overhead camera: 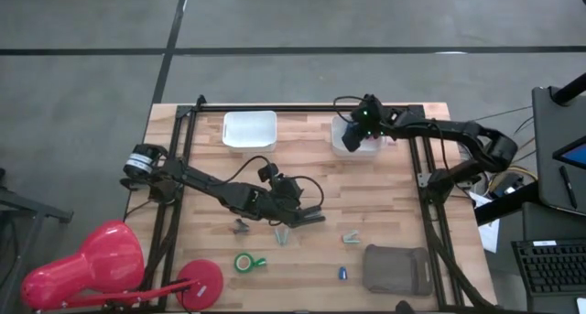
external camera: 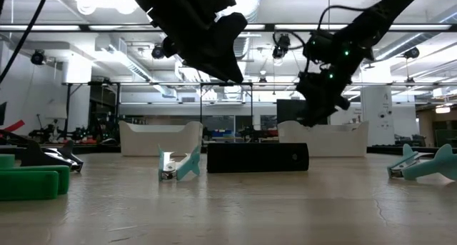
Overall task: Pick and place Stapler, Stapler remover, tape
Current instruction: Put the blue tape into the right white bin
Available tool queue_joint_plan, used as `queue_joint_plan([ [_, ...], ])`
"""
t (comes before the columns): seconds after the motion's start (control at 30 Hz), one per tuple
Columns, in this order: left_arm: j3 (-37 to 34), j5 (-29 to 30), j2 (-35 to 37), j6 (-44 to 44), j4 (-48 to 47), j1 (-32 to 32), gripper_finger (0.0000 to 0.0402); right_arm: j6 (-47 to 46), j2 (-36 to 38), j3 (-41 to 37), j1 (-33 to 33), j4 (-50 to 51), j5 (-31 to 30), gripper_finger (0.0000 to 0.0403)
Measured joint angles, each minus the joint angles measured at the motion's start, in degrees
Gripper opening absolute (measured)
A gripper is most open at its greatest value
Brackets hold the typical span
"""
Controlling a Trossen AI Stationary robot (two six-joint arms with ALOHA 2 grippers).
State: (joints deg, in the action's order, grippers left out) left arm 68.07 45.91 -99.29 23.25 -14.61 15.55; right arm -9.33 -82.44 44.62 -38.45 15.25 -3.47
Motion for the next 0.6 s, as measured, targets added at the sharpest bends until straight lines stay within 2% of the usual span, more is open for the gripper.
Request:
queue_joint_plan([
  [0.13,0.0,0.0,0.0,0.21,0.0,0.0,0.02,-0.42,-2.08,0.0,-0.77,0.28,-1.06,0.0062],
  [0.27,0.0,0.0,0.0,0.77,-0.02,0.0,0.02,-2.19,-3.71,0.04,-0.67,5.61,-4.46,0.0015],
  [0.37,0.0,0.0,0.0,0.78,-0.02,0.02,0.02,-2.22,-3.75,0.11,-0.47,5.49,-7.45,0.0011],
  [0.6,0.0,0.0,0.0,0.78,0.0,0.0,0.02,2.31,-1.51,0.09,1.3,1.22,-5.59,0.0008],
])
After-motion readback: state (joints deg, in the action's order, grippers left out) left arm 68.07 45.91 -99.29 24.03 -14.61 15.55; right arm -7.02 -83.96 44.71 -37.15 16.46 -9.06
